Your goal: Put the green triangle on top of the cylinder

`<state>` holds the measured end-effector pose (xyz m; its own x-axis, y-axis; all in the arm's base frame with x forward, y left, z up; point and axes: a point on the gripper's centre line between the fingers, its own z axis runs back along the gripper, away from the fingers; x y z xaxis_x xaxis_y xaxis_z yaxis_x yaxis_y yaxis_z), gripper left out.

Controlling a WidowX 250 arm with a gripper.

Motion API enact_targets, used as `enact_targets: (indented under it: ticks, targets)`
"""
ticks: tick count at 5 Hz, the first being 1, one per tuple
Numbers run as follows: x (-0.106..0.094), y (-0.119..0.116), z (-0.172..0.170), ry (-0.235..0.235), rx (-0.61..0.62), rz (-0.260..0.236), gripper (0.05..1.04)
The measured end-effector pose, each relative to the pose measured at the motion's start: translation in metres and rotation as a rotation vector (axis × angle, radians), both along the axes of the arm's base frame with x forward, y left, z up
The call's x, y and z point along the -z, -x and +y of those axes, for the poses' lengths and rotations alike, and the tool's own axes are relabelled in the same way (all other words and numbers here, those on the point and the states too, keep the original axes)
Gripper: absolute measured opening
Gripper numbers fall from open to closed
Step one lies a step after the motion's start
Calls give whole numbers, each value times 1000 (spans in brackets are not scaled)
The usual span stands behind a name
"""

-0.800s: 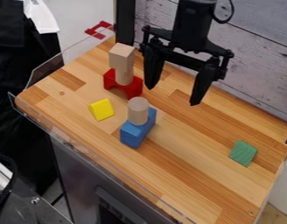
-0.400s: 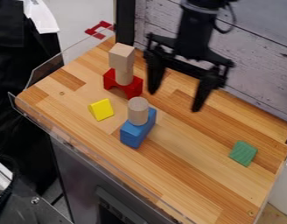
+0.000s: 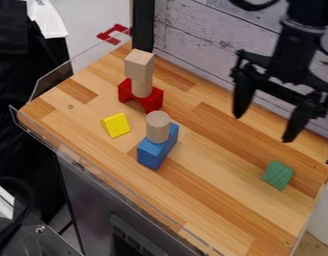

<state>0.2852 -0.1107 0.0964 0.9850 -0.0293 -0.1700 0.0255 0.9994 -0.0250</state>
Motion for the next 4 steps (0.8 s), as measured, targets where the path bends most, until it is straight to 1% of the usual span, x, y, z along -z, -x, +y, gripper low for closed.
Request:
enact_targets:
  ticks: [1, 2, 3, 4]
  targets:
    - [7, -10, -18, -2, 37, 9, 999]
    - [11, -13, -24, -1, 37, 12, 999]
    - [17, -17, -30, 35, 13, -11, 999]
    - [29, -13, -30, 48, -24, 0, 999]
